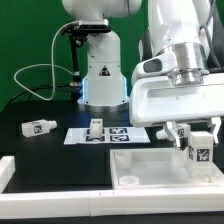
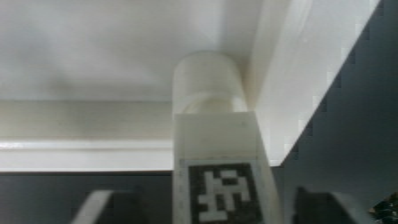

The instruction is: Assemble one leg

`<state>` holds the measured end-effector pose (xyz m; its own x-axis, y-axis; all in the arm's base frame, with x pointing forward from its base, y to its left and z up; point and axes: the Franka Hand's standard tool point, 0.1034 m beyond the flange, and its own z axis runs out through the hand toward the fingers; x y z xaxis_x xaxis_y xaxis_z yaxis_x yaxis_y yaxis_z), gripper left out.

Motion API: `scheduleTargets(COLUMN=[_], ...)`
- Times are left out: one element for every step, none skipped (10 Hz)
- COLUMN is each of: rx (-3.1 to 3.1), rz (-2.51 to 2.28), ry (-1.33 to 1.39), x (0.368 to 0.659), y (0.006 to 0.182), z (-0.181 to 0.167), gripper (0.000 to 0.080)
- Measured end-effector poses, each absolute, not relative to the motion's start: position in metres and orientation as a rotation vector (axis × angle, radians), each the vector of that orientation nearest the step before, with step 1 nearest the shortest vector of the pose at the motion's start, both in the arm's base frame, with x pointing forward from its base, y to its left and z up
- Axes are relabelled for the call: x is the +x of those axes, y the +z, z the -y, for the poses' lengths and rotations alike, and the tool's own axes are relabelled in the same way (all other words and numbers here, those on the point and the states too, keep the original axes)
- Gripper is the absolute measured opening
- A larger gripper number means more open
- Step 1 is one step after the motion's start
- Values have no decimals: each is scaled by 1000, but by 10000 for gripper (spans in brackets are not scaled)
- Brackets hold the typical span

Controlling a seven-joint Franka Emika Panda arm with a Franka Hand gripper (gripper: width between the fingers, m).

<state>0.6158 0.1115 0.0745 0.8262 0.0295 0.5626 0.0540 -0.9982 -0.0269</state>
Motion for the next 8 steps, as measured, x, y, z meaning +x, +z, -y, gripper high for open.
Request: scheduleTargets(rx=[-2969, -2979, -2982, -2982, -3002, -3018, -3028, -3036], rz=[69, 68, 62, 59, 56, 49, 39, 37], ry=[-880, -823, -777, -733, -584, -442, -379, -327], x=[614, 615, 623, 632, 633, 637, 640, 637], y=[72, 74, 83, 91, 88, 89, 86, 80], z=[-112, -113, -115, -120, -124, -121, -115, -113], gripper=[614, 614, 638, 647, 647, 647, 649, 649])
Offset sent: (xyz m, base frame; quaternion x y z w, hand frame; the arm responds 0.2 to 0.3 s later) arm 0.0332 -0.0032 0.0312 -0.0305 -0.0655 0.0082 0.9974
